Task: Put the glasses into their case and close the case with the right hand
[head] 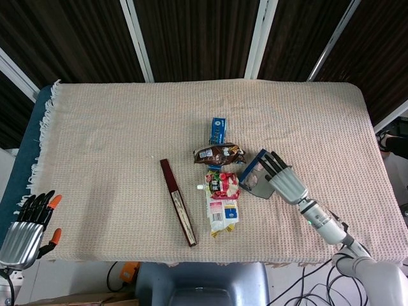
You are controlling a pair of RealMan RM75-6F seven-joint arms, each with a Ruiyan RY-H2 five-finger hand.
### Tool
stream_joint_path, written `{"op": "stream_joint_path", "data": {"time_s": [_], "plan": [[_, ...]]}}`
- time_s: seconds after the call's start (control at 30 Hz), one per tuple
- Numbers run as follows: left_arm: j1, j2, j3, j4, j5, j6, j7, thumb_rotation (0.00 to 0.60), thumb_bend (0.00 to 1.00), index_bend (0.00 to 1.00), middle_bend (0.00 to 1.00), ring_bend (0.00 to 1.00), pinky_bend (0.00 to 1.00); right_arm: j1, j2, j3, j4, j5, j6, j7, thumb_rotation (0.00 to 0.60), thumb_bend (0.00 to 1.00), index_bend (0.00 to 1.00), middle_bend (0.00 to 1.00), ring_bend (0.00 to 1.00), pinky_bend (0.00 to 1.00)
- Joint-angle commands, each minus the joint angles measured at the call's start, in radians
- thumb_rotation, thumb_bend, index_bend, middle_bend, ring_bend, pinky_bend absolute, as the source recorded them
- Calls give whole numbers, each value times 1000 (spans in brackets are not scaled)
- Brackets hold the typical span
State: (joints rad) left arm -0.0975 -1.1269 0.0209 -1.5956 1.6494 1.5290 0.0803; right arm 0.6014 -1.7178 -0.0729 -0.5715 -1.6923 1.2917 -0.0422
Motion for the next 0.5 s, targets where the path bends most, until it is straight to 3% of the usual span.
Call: {"op": "stream_joint_path", "data": {"time_s": [0.03, 0.2, 0.5], "plan": [[3, 3, 1, 1, 4, 7, -8, 600, 423, 0, 0, 0, 60, -72, 80, -52, -106, -56, 140, -4, 600, 648, 738, 136, 0, 0], [5, 4, 4, 2, 12, 13, -13, 600, 424, 0, 0, 0, 61, -115, 174, -85, -246, -93, 203, -49, 600, 648, 738, 136, 0, 0], [7, 3, 4, 3, 14, 17, -14, 600, 424, 0, 0, 0, 60, -154, 255, -102, -384, -129, 241, -78, 600, 648, 738, 136, 0, 0]]}}
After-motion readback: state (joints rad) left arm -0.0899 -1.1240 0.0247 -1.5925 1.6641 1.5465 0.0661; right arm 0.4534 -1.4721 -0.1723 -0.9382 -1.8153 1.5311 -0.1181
